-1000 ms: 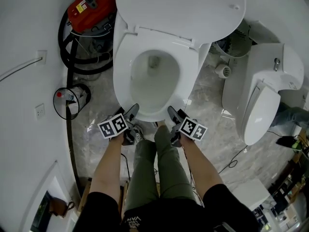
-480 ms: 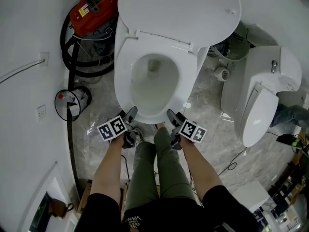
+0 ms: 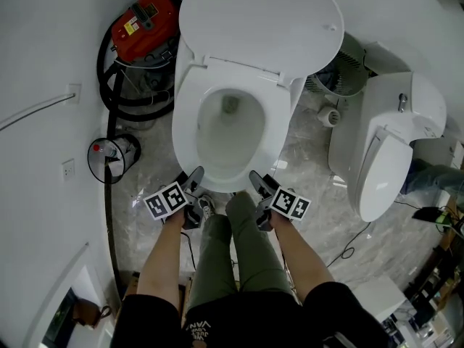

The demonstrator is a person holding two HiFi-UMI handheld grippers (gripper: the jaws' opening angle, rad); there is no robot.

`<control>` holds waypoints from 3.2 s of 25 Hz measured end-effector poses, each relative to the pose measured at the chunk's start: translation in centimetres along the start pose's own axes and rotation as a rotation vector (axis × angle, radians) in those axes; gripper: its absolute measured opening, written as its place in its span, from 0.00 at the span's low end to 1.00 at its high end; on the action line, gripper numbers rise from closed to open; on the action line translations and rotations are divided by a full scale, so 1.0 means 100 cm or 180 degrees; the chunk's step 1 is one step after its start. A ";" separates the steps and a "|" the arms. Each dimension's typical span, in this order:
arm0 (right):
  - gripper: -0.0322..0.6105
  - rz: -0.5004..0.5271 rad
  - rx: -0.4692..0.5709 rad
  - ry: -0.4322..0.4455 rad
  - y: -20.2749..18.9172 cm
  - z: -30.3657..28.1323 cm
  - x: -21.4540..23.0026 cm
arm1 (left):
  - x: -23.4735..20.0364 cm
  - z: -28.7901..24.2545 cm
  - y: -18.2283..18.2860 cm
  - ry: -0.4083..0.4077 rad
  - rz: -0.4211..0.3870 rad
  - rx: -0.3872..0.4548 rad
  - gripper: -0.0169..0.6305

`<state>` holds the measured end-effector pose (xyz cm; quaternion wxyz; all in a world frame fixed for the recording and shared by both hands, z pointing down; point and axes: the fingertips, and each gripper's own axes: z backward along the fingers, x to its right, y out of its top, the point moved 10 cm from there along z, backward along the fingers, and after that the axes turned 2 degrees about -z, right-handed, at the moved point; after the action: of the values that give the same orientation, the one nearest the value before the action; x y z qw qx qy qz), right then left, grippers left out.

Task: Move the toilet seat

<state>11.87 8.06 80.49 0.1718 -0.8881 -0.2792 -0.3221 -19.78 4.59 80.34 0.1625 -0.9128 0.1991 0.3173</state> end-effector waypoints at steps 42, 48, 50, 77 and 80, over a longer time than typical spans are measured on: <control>0.51 0.0386 0.0097 0.0974 0.114 0.126 -0.134 | 0.187 0.116 0.097 -0.0305 -0.0474 0.0912 0.48; 0.51 0.0170 0.0419 0.1066 0.128 0.133 -0.147 | 0.207 0.118 0.120 -0.0541 -0.0659 0.0757 0.49; 0.51 0.0107 0.0512 0.1082 0.133 0.134 -0.152 | 0.212 0.118 0.129 -0.0605 -0.0691 0.0693 0.50; 0.65 0.0019 0.1410 0.1388 0.194 0.135 -0.213 | 0.279 0.097 0.219 -0.1391 -0.1305 0.0408 0.63; 0.65 0.0100 0.1438 0.1378 0.199 0.134 -0.219 | 0.285 0.093 0.226 -0.1406 -0.1420 0.0395 0.64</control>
<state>16.35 -9.52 53.56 0.4251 -0.7425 -0.2869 -0.4308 -14.61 -18.53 51.20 0.3227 -0.8314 -0.0272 0.4516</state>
